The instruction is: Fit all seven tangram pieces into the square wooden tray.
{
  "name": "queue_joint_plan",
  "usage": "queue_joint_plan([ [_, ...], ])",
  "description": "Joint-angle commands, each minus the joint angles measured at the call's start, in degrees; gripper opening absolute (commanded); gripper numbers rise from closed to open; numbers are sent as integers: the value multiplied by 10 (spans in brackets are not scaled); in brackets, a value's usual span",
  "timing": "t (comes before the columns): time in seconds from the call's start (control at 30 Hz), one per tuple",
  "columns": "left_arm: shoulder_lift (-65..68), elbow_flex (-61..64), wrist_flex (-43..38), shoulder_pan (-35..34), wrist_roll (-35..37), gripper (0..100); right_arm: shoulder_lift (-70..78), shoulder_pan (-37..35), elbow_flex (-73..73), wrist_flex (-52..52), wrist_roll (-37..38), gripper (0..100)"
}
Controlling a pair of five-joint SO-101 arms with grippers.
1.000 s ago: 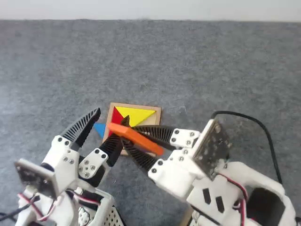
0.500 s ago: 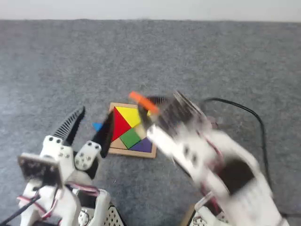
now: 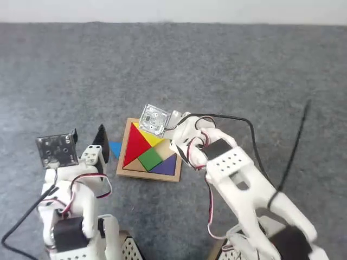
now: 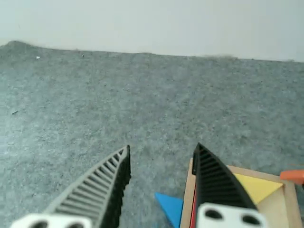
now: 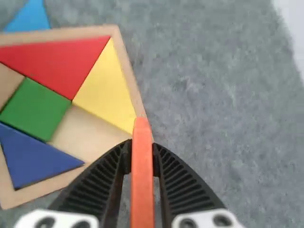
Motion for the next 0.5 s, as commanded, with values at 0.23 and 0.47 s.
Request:
queue_joint_plan([
  [0.23, -1, 65, 18, -6, -1, 206, 158, 35, -14, -103, 54, 7],
  [0.47, -2, 79, 17, -4, -1, 206, 167, 29, -15, -102, 52, 7],
])
